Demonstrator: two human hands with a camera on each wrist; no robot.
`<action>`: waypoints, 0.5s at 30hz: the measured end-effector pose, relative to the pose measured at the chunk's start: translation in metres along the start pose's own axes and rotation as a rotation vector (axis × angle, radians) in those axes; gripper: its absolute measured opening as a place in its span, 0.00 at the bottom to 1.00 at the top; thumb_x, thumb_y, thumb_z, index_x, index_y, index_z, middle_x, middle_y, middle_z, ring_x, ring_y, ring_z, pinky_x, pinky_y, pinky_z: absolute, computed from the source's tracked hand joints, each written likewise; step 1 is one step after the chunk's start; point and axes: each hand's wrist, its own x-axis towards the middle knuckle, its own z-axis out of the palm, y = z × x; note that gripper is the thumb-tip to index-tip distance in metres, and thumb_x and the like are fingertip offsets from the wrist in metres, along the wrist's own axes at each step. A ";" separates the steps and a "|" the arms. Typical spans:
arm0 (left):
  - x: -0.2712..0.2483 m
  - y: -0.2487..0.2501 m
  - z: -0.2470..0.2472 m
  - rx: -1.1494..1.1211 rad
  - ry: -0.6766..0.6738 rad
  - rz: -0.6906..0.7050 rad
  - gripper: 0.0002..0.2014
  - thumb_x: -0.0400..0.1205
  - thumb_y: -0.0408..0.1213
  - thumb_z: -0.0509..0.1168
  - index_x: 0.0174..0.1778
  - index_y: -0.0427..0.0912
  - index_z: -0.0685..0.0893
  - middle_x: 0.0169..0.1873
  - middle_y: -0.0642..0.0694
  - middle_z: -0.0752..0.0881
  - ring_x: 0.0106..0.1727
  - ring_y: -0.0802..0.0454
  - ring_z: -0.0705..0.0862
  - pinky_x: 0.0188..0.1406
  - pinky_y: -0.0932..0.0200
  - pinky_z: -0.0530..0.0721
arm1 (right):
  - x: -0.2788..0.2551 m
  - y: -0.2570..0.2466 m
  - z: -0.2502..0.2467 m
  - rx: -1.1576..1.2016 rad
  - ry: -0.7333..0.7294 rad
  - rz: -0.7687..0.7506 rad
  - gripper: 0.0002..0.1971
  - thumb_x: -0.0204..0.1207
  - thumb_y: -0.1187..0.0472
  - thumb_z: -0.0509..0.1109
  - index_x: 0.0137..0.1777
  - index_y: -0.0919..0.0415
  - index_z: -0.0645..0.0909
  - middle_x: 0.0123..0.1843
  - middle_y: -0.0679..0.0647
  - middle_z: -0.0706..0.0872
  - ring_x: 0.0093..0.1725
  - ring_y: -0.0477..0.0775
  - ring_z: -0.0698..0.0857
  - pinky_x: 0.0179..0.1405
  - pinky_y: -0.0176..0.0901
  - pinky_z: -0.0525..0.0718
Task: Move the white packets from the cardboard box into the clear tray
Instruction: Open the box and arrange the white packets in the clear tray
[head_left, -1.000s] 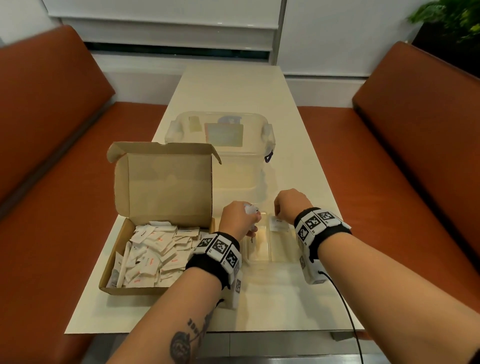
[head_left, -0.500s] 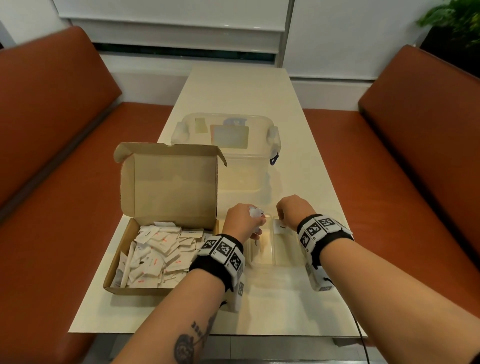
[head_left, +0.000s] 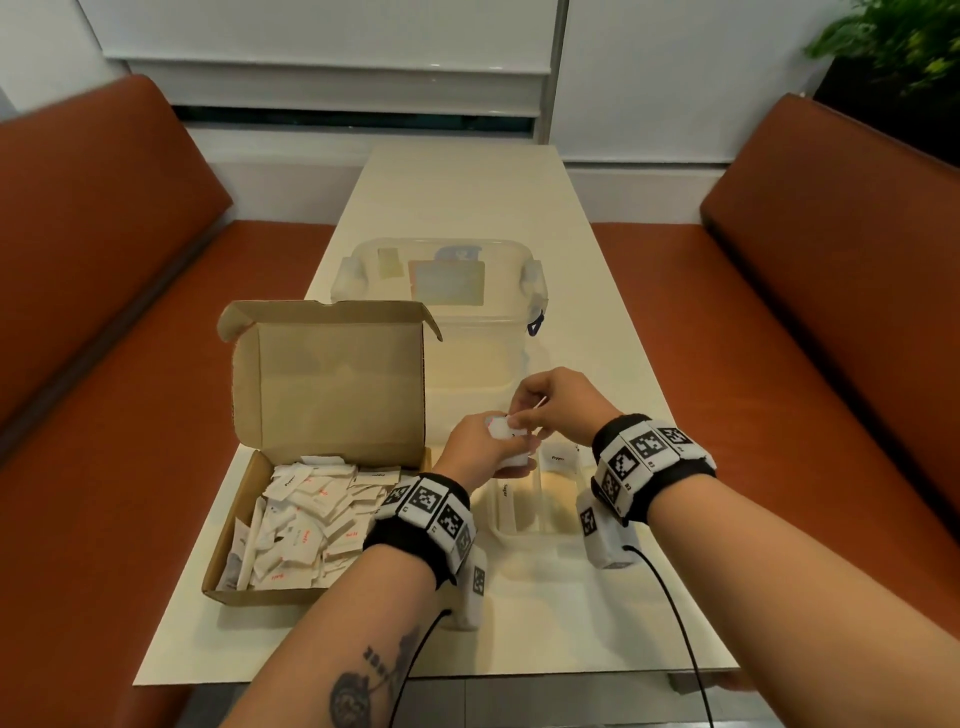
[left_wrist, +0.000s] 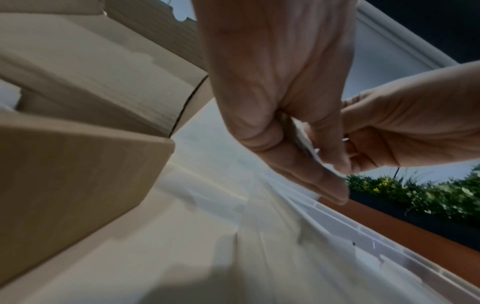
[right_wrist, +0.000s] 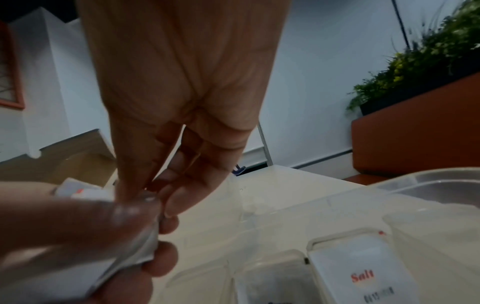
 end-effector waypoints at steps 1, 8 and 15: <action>-0.001 0.002 0.001 -0.034 -0.007 -0.009 0.06 0.77 0.27 0.72 0.46 0.37 0.82 0.39 0.38 0.86 0.32 0.47 0.89 0.31 0.59 0.89 | 0.000 0.001 -0.002 -0.002 0.009 -0.004 0.02 0.71 0.69 0.74 0.39 0.64 0.84 0.35 0.57 0.85 0.32 0.47 0.83 0.31 0.31 0.84; -0.003 0.008 0.003 -0.208 -0.005 -0.058 0.11 0.86 0.30 0.58 0.63 0.33 0.77 0.54 0.32 0.83 0.42 0.41 0.88 0.39 0.57 0.89 | 0.001 0.012 -0.010 -0.083 0.110 0.014 0.02 0.75 0.66 0.71 0.42 0.61 0.82 0.42 0.61 0.85 0.37 0.49 0.81 0.32 0.33 0.83; 0.001 0.006 0.004 -0.093 0.182 -0.012 0.11 0.85 0.30 0.60 0.62 0.37 0.81 0.61 0.35 0.79 0.61 0.39 0.81 0.46 0.52 0.89 | -0.002 0.017 -0.016 -0.080 0.082 0.034 0.01 0.75 0.66 0.72 0.44 0.63 0.85 0.37 0.57 0.87 0.34 0.49 0.83 0.34 0.31 0.83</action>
